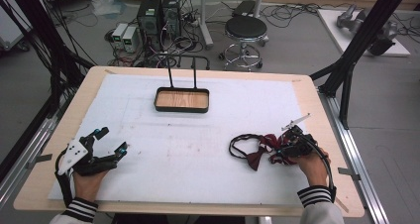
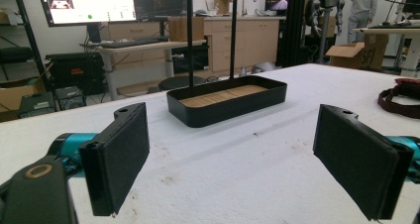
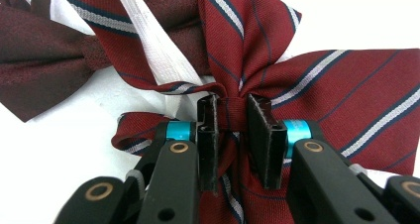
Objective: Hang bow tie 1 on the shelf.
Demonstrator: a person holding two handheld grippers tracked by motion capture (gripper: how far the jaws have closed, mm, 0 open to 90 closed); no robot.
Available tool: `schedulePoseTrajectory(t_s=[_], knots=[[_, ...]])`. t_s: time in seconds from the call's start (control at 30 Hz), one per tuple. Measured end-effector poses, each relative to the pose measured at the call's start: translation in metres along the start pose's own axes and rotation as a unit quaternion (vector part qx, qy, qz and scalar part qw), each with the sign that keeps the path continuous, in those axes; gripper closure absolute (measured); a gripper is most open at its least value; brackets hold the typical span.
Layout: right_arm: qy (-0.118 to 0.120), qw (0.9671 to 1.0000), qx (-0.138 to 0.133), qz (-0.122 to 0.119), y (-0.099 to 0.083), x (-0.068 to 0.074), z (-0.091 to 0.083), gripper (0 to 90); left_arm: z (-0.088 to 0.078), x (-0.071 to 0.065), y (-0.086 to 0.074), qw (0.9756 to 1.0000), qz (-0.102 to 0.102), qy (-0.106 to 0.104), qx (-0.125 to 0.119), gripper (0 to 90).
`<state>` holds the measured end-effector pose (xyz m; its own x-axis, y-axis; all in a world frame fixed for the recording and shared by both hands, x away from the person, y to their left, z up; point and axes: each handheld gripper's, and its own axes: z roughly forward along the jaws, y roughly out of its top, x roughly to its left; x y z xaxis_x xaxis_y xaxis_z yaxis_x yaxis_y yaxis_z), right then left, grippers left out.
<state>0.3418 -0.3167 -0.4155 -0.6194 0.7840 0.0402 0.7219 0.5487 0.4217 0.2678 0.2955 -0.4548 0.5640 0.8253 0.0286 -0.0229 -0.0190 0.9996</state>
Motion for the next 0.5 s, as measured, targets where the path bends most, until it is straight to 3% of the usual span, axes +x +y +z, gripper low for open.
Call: schedulePoseTrajectory(t_s=[0.23, 0.5], knots=[[-0.012, 0.9998, -0.013, -0.008, 0.000, 0.001, -0.003, 75.5, 0.000, 0.000, 0.000, 1.0000, 0.000, 0.000, 0.000, 14.7], [-0.021, 0.9977, -0.064, 0.001, 0.000, -0.001, -0.013, 75.5, 0.000, 0.000, 0.000, 1.0000, 0.000, 0.001, 0.001, 14.7]])
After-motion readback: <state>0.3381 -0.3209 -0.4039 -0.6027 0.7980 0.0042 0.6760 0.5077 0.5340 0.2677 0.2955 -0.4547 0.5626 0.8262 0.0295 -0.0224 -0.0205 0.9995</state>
